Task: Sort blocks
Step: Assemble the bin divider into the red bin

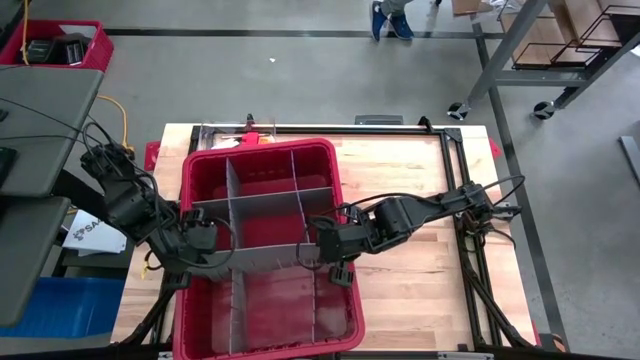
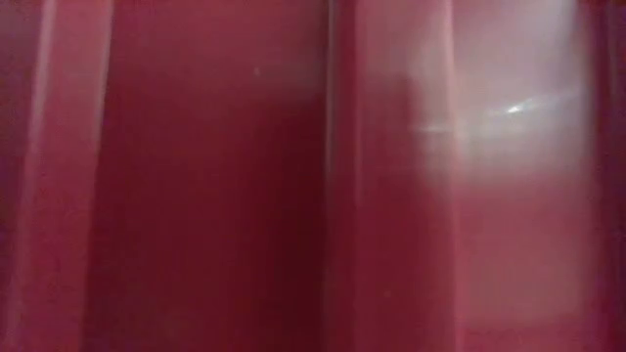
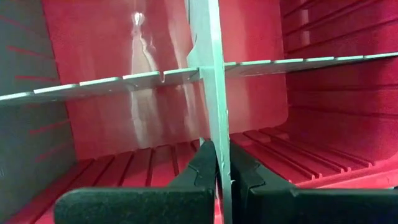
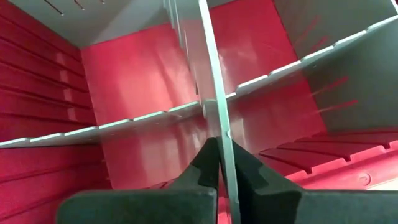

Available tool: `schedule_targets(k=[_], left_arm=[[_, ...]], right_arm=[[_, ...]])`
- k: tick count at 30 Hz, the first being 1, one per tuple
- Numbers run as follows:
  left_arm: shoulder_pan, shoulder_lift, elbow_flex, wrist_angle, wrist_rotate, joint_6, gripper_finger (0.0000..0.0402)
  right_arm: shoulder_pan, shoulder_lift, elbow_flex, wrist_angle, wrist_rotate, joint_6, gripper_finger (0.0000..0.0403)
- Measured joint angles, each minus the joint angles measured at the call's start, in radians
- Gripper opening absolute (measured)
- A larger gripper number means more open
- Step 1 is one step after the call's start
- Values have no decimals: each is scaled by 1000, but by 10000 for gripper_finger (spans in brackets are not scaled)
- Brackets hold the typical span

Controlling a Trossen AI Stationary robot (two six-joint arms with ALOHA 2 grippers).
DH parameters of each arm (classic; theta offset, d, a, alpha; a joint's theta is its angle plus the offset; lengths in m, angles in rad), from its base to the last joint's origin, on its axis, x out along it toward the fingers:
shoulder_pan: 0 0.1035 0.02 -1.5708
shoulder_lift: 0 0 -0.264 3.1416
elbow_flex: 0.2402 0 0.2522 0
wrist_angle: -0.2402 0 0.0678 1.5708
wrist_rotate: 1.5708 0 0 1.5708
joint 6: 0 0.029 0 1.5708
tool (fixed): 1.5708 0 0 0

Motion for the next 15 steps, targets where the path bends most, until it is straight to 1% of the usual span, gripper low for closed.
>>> schedule_targets(k=[3,5,10,12,15], left_arm=[[0,16,0,-4,1,-6,11],[0,25,0,-4,13,-6,21],[0,47,-3,-6,4,-37,51],[0,61,-3,-6,5,-36,62],[1,79,-3,-7,12,-30,79]], right_arm=[[0,0,0,1,-6,-2,0],[0,1,0,3,-8,3,0],[0,1,0,3,-11,23,2],[0,2,0,2,-19,35,14],[0,6,0,10,-22,70,50]])
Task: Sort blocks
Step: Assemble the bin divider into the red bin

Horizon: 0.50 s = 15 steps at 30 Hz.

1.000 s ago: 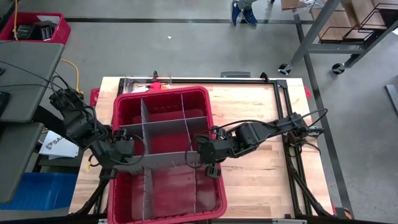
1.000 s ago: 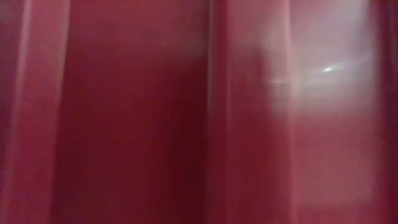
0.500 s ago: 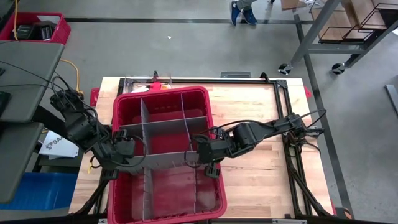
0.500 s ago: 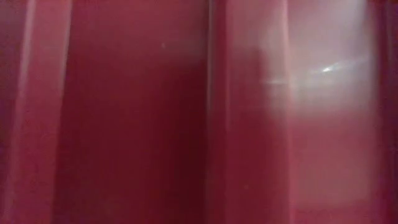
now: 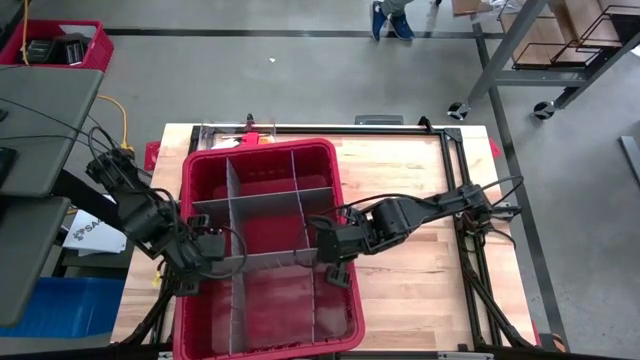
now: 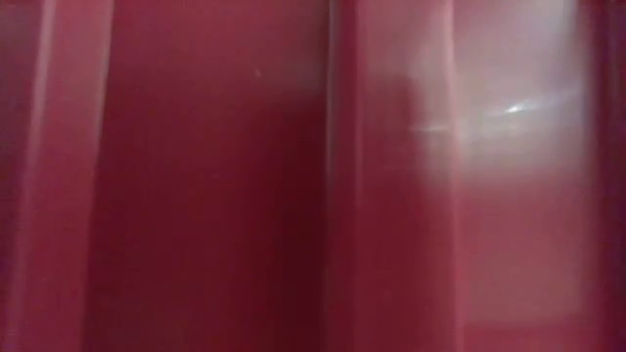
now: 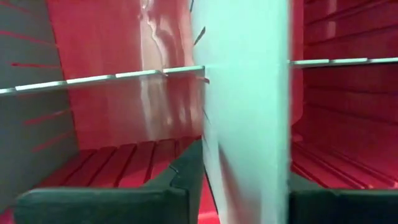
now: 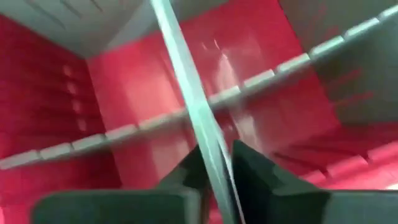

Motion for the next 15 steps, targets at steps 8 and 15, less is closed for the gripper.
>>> schedule_targets(k=[8,15], left_arm=[[0,-13,23,46,44,-55,132],[0,-16,93,59,46,-48,174]], right_arm=[[15,1,52,63,30,-37,149],[9,-15,80,87,31,-57,161]])
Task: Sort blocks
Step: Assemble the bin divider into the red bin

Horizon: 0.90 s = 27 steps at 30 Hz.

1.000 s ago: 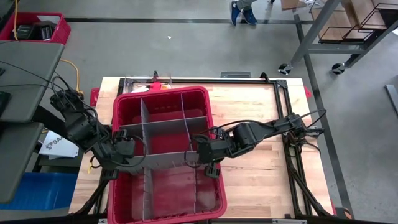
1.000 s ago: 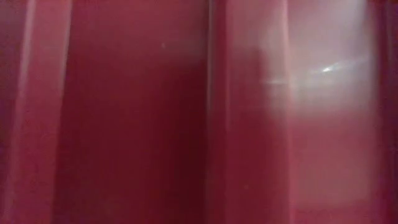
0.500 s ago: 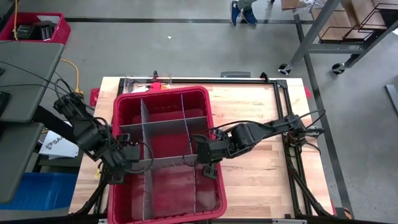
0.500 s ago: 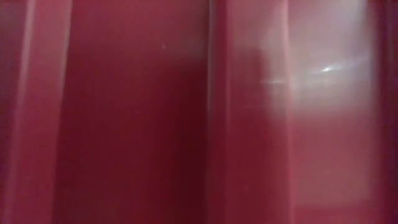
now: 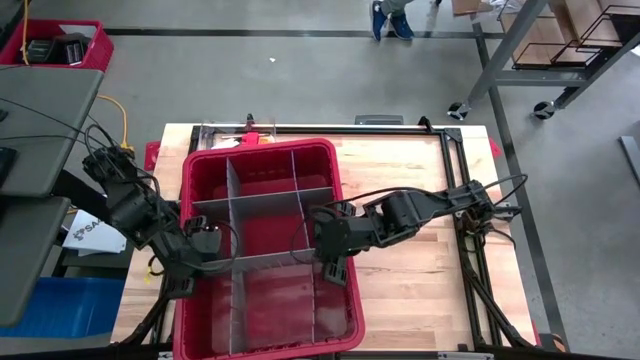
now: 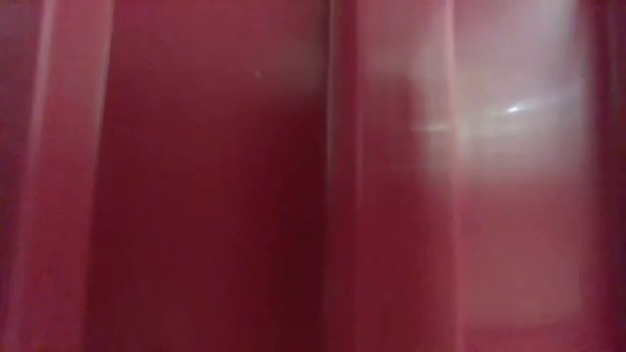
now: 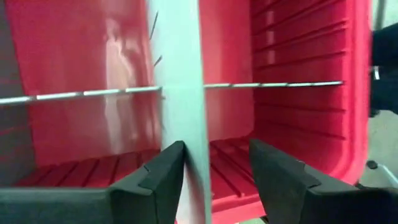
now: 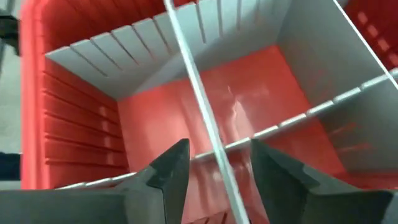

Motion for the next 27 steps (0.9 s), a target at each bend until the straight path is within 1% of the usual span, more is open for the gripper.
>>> schedule_targets(k=[5,10,12,14,16,18,20,21,22,23,24,27], left_arm=[[0,-5,69,-14,-6,57,189],[0,-22,135,-44,-50,51,193],[0,-26,165,-43,-65,39,193],[0,-29,194,-42,-96,20,194],[-1,-30,218,-43,-118,15,194],[-1,-29,236,-40,-129,9,193],[-4,-29,245,-34,-139,-3,193],[-7,-29,248,-34,-144,-4,193],[-10,-29,251,-34,-155,-4,192],[-11,-29,253,-34,-169,-3,190],[-14,-28,253,-36,-190,-3,189],[-25,-28,253,-37,-276,-14,186]], right_arm=[[3,-21,0,72,-11,-55,162],[4,-43,0,134,-16,-106,162],[11,-53,0,195,-18,-147,160],[32,-63,0,267,-21,-191,152],[65,-65,1,316,-27,-196,133],[105,-57,1,289,-31,-142,99],[154,-30,1,209,-17,-55,45],[179,-10,0,157,11,-15,23],[204,13,-2,104,56,27,13],[223,39,-3,49,105,83,13],[237,64,-4,7,128,138,13],[245,139,-4,-49,80,223,3]])
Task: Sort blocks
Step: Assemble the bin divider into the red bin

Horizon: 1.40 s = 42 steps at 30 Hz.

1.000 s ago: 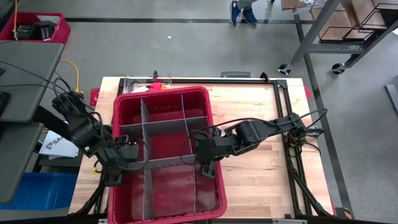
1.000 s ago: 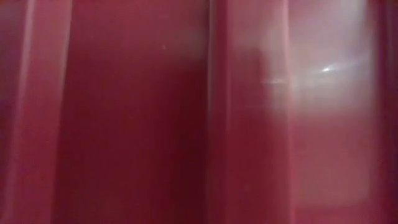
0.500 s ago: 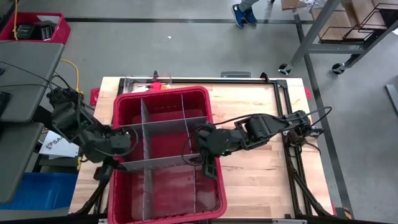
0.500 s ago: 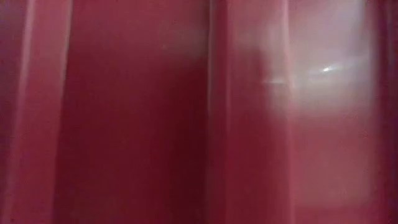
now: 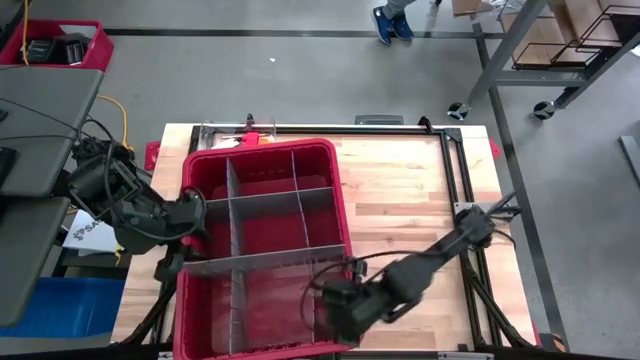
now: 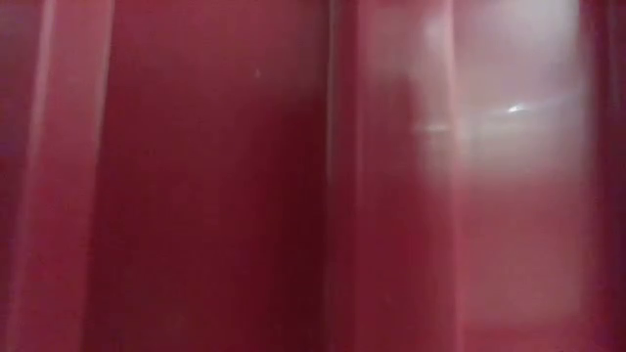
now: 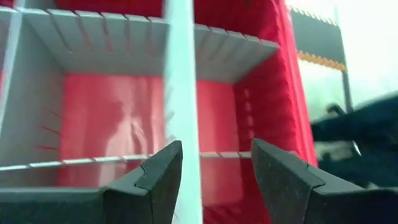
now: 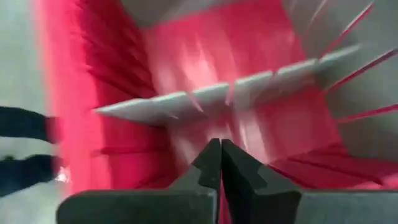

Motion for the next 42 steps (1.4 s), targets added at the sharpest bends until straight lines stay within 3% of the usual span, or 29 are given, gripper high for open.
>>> schedule_targets(k=[4,12,20,25,27,30,32,35,42], left_arm=[[-15,1,-9,-14,-44,-12,182],[-100,16,-61,-66,62,-157,182],[-239,17,-241,-62,306,-412,174],[-347,25,-272,-65,540,-593,121],[-389,30,-272,-68,578,-659,86],[-430,44,-272,-67,524,-729,26],[-440,60,-272,-67,443,-756,8],[-443,97,-272,-66,372,-765,11],[-467,197,-272,-46,357,-866,1]], right_arm=[[-23,82,-1,19,-22,59,1],[-86,122,-1,64,-72,55,0],[-104,116,1,72,-88,47,0],[-104,116,1,73,-88,31,0],[-104,116,1,73,-88,18,0],[-105,116,1,75,-88,11,0],[-105,116,1,76,-88,1,0],[-106,116,1,76,-88,-6,0],[-102,113,2,77,-92,-6,0]])
